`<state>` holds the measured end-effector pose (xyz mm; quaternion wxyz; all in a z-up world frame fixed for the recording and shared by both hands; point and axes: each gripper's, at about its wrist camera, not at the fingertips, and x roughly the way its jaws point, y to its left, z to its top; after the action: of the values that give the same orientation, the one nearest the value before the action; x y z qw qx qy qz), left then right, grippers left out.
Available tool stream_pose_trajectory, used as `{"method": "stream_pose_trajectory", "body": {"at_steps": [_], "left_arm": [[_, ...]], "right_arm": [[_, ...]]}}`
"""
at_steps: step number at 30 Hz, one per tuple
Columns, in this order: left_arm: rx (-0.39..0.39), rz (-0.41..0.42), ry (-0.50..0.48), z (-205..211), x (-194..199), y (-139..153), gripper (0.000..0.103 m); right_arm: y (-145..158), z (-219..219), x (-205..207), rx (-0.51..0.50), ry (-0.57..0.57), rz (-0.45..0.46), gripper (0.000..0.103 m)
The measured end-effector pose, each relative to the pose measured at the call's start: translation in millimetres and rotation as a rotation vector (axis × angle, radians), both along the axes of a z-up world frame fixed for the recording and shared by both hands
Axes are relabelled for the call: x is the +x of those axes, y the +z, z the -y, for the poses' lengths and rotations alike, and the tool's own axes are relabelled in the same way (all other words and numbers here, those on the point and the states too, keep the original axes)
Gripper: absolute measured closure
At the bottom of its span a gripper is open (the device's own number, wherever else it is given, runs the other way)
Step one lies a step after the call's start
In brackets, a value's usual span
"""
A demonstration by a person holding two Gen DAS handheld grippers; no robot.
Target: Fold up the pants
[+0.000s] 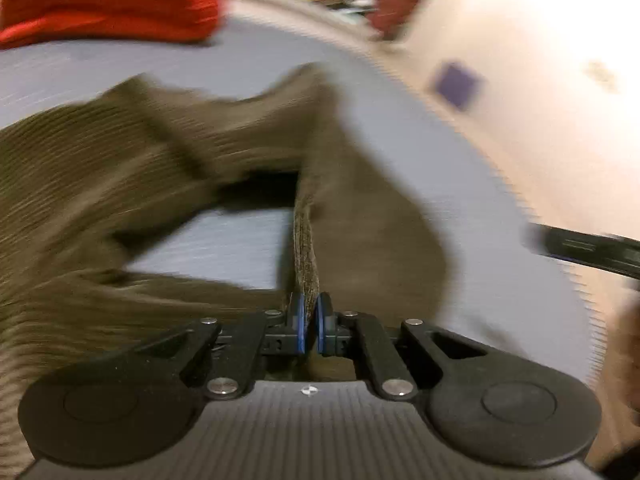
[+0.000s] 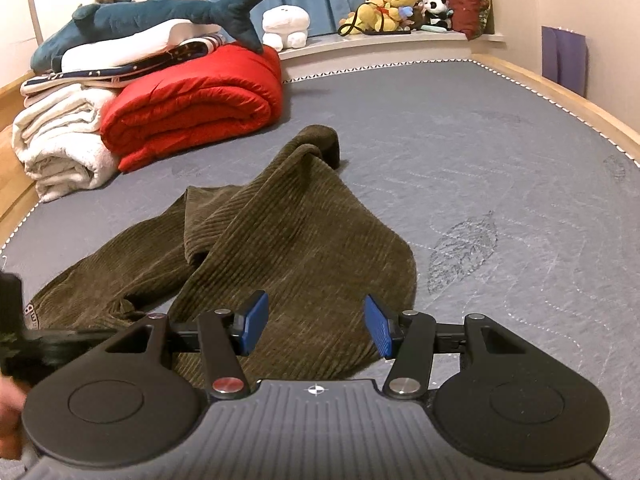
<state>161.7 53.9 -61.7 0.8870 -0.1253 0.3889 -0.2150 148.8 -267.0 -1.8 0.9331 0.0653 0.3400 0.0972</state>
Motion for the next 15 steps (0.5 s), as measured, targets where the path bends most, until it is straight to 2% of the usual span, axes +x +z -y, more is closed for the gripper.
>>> {"method": "stream_pose_trajectory", "body": {"at_steps": [2,3,5,7,9,10,11,13,15], "left_arm": [[-0.078,0.041,-0.126,15.0,-23.5,19.4,0.098],[-0.113,0.034,-0.193,24.1,-36.1,24.3,0.098],[-0.120,-0.010,-0.318,44.9,-61.3,22.4,0.098],[-0.060,-0.075,-0.468,68.9,-86.0,8.5,0.098],[0.097,-0.113,-0.578,89.2,-108.4,-10.9,0.098],[0.160,-0.113,-0.601,92.6,-114.7,-19.6,0.098],[0.180,-0.122,-0.591,90.5,-114.3,-24.4,0.097],[0.127,-0.157,-0.537,75.1,-103.0,-23.6,0.091],[0.072,-0.133,-0.495,58.2,-94.5,-11.4,0.074]], "right_arm": [[2.0,5.7,1.5,0.015,-0.009,0.011,0.048],[3.6,9.3,2.8,0.031,-0.013,0.018,0.048],[5.1,15.3,5.1,0.058,-0.015,0.026,0.048],[4.6,18.1,9.3,0.081,-0.002,0.019,0.047],[-1.3,15.7,16.8,0.101,0.039,-0.020,0.043],[-5.0,12.4,20.5,0.103,0.060,-0.042,0.043],[-9.8,7.4,24.6,0.099,0.079,-0.065,0.042],[-21.4,-7.2,34.4,0.072,0.114,-0.115,0.041],[-31.9,-22.4,43.9,0.032,0.128,-0.146,0.040]]}}
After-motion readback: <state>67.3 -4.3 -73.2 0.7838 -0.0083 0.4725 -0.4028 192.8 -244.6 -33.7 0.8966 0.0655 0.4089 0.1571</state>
